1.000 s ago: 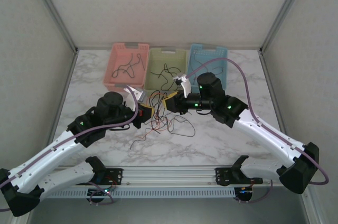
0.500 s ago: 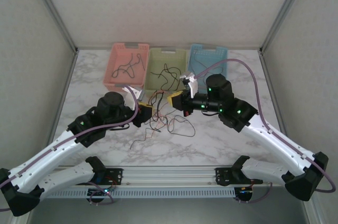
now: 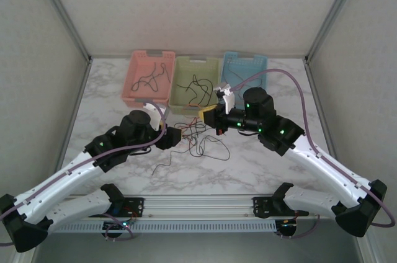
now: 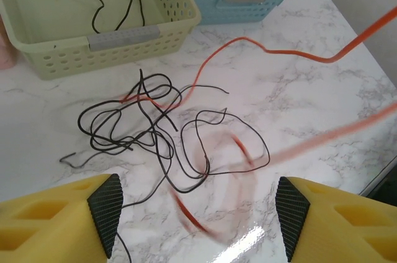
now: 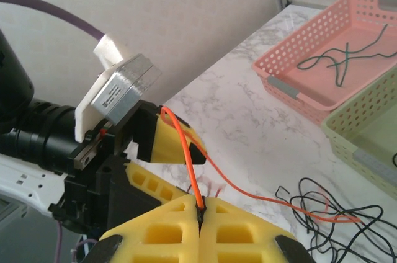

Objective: Untangle the cables

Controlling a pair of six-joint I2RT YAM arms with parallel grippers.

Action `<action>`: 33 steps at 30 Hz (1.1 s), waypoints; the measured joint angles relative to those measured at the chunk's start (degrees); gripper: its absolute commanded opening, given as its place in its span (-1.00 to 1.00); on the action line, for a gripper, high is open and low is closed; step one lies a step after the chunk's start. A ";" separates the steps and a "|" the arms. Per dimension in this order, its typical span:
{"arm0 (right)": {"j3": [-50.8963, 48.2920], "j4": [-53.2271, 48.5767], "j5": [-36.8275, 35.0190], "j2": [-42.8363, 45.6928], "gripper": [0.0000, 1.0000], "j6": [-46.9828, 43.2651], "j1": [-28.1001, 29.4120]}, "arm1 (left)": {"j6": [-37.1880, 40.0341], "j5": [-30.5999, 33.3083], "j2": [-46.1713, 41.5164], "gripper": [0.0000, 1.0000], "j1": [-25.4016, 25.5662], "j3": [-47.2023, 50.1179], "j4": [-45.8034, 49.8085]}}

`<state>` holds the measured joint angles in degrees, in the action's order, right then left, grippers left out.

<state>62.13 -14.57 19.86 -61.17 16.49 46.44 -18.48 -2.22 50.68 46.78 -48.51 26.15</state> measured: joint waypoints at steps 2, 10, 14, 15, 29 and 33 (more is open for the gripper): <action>0.70 -0.28 -1.95 0.00 -1.00 0.44 0.00 | 0.00 0.00 0.00 0.38 0.00 0.39 -0.17; 7.43 -3.26 -8.96 0.02 -1.00 0.81 -0.04 | -0.90 0.00 -0.72 0.38 0.00 3.21 -0.24; 10.14 -4.81 -11.06 0.02 -1.00 0.81 -0.24 | -1.29 -0.02 -1.64 0.38 0.00 3.37 -0.44; 10.71 -5.18 -11.32 0.02 -1.00 0.81 -0.42 | -1.29 -0.02 -1.81 0.38 0.00 3.39 -0.61; 13.33 -6.25 -11.28 -0.17 -1.00 2.69 -0.72 | -3.08 -7.17 -3.43 0.51 0.02 5.51 -6.80; 14.08 -6.14 -9.99 -0.83 -1.00 4.98 -0.81 | -3.15 -10.84 -1.27 0.51 0.04 5.51 -12.04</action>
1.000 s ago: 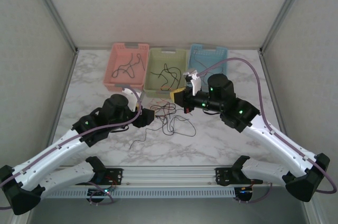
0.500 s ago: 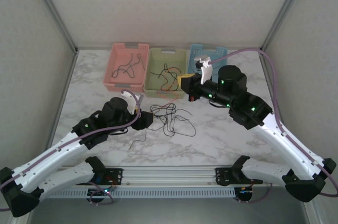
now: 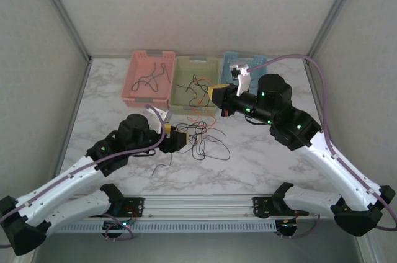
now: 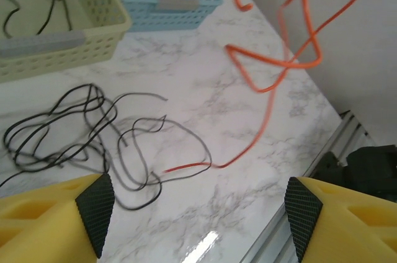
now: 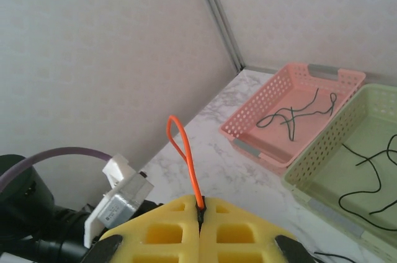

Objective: Untangle the cables

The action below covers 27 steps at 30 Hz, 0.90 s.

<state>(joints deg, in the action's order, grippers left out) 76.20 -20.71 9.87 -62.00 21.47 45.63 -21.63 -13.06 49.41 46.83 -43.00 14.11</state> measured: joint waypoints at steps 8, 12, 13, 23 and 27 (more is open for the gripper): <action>0.83 0.37 2.62 -0.02 -1.00 2.97 0.00 | 1.31 -4.17 4.74 0.41 0.00 -0.04 -7.48; 0.85 0.44 3.69 -0.04 -1.00 3.78 0.00 | 2.40 -5.20 5.68 0.28 0.00 -0.07 -10.47; 0.85 0.48 3.78 -0.04 -1.00 3.89 0.00 | 2.73 -5.27 5.84 0.26 0.00 -0.07 -11.04; 0.85 0.31 5.40 -0.04 -1.00 5.16 0.00 | 6.99 -3.82 6.25 0.03 0.00 -2.12 -11.76; 0.85 0.28 5.40 -0.02 -1.00 5.22 0.00 | 8.02 -4.13 6.45 -0.39 0.00 -3.06 -11.67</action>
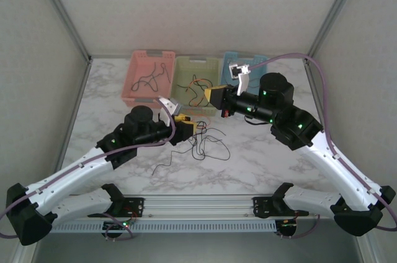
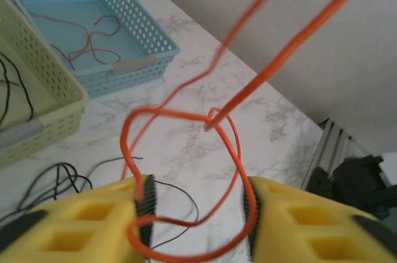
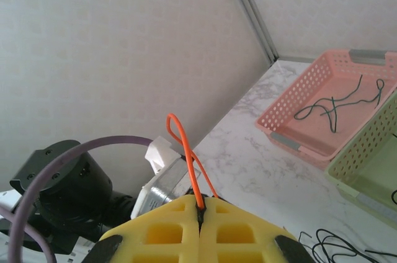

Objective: Untangle the cables

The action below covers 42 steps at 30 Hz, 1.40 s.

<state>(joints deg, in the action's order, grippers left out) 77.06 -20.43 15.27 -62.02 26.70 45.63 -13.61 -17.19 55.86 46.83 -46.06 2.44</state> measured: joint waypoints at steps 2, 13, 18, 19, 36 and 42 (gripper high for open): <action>0.00 -0.02 -0.02 0.00 -1.00 0.00 0.00 | 0.35 -0.37 0.31 -0.56 0.02 -0.87 -0.02; 0.00 -1.79 -4.83 1.57 -1.00 -0.09 0.00 | -0.22 -0.02 -3.80 -0.86 0.02 0.66 1.16; -0.28 -3.21 -11.26 3.69 -1.00 -0.07 0.00 | -0.94 0.37 -8.02 -0.84 0.02 2.73 2.19; -0.48 -3.50 -12.83 4.13 -1.00 -0.07 0.00 | -1.03 0.42 -8.90 -0.84 0.02 3.13 2.38; -7.21 -7.80 -30.67 5.31 -1.00 1.09 -3.80 | -1.68 -1.90 -18.21 -1.00 0.02 3.93 4.31; -12.48 -8.46 -31.82 5.11 -1.00 3.72 -8.04 | -2.64 -3.26 -22.64 -0.98 0.02 5.29 3.13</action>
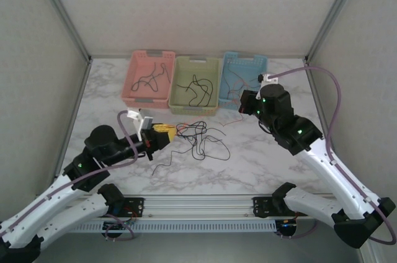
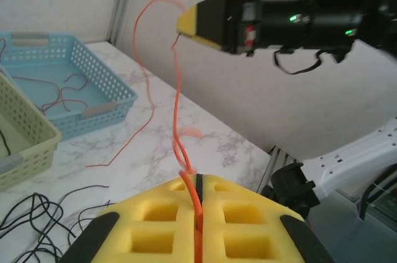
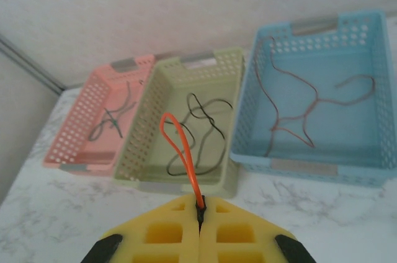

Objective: Untangle the cables

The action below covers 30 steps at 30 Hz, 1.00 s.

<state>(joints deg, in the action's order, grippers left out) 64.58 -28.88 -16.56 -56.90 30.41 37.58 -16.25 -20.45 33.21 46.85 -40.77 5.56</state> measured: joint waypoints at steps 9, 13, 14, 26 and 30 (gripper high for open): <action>-5.92 3.39 10.25 -2.62 -1.00 4.00 -4.37 | -0.72 -1.01 -5.42 -1.00 0.00 3.82 -2.73; -5.53 4.28 10.86 -2.82 -1.00 3.93 -5.09 | -0.72 -1.40 -5.01 -1.00 0.00 3.67 -2.40; -5.35 4.35 11.08 -2.97 -1.00 3.93 -5.16 | -0.72 -1.38 -4.96 -1.00 0.00 3.65 -2.25; -5.29 5.99 15.96 -3.37 -0.12 2.29 -6.19 | -0.09 2.40 0.24 -1.00 0.00 -3.93 3.98; -5.29 6.25 18.91 -3.08 0.35 -1.25 -6.27 | 1.33 2.97 3.17 -1.00 0.00 -7.41 6.32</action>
<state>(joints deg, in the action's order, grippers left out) 59.29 -22.63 2.35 -59.99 29.17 31.31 -14.92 -17.47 36.38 46.85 -48.18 11.88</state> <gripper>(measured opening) 0.627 0.062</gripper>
